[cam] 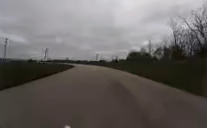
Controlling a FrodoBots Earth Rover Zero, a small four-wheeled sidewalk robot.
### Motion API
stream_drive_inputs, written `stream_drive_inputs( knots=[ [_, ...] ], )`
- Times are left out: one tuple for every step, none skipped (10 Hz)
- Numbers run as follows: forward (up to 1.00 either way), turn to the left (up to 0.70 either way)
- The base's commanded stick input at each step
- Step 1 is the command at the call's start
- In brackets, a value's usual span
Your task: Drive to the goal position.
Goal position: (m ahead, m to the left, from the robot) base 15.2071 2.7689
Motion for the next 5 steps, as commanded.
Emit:
stream_drive_inputs(
  knots=[
    [1.0, 0.0],
    [1.0, 0.0],
    [1.0, 0.0],
    [1.0, 0.0],
    [1.0, 0.0]
  ],
)
